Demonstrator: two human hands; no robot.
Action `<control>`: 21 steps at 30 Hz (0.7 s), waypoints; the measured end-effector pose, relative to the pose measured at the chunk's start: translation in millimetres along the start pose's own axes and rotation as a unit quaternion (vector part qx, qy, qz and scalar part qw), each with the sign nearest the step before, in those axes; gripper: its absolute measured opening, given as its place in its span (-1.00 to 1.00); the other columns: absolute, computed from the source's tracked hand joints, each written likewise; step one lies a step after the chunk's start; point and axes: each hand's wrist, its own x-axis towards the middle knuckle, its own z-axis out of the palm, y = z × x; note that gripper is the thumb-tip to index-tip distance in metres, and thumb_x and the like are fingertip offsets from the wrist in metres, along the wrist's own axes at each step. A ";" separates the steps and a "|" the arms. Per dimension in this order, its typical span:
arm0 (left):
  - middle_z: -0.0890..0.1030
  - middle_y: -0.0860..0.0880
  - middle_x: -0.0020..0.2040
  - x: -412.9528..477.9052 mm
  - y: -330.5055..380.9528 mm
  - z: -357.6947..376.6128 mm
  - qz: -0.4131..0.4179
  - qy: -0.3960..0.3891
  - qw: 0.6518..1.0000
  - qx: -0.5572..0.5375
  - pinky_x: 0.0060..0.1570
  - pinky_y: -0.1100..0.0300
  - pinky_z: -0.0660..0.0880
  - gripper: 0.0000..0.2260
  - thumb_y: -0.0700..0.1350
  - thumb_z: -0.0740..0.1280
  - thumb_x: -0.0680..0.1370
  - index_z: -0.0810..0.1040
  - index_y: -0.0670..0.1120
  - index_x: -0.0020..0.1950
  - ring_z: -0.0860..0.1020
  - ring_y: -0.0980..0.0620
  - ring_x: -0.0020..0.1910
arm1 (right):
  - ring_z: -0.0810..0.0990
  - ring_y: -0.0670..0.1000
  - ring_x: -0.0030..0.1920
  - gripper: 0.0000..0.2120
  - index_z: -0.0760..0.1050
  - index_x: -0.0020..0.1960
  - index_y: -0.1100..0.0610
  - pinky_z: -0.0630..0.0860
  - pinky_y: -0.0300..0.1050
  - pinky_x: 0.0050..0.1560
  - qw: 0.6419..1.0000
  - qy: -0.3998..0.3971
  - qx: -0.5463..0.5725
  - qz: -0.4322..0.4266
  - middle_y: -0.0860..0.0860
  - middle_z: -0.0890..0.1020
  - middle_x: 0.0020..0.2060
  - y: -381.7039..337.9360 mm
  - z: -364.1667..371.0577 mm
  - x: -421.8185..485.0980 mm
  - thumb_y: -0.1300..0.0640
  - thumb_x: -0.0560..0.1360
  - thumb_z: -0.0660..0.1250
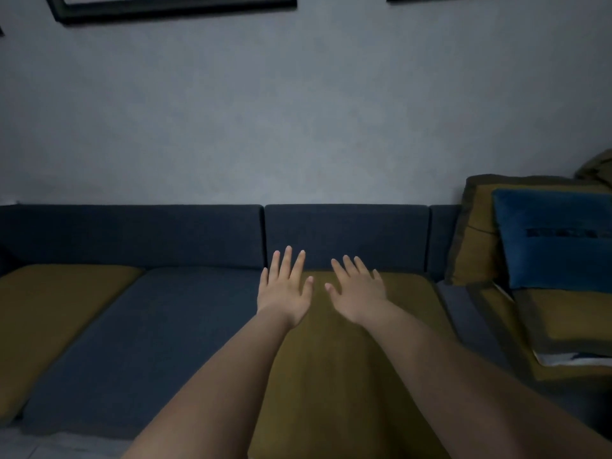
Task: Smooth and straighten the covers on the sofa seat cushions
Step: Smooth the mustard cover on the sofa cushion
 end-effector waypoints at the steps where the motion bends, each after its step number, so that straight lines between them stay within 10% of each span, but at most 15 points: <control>1: -0.30 0.08 0.56 12.2 -2.4 6.6 -0.004 -0.001 1.000 -0.003 0.50 0.03 -0.26 -0.49 0.17 -0.14 0.65 -0.22 0.12 0.57 -0.35 0.06 0.51 | -0.18 0.06 0.55 -0.42 -0.18 0.58 -0.04 -0.10 0.17 0.52 1.000 0.000 0.001 -0.006 0.00 -0.11 0.57 2.1 4.7 12.9 -0.19 0.64 -0.12; 21: -0.21 0.08 0.58 267.4 -116.8 175.7 0.014 -0.033 0.999 -0.023 0.52 0.04 -0.20 -0.51 0.13 -0.12 0.66 -0.17 0.11 0.57 -0.29 0.08 0.53 | -0.14 0.00 0.55 -0.43 -0.16 0.57 -0.02 -0.11 0.08 0.51 0.999 -0.019 0.027 0.000 -0.03 -0.08 0.57 29.8 161.6 300.2 -0.16 0.64 -0.08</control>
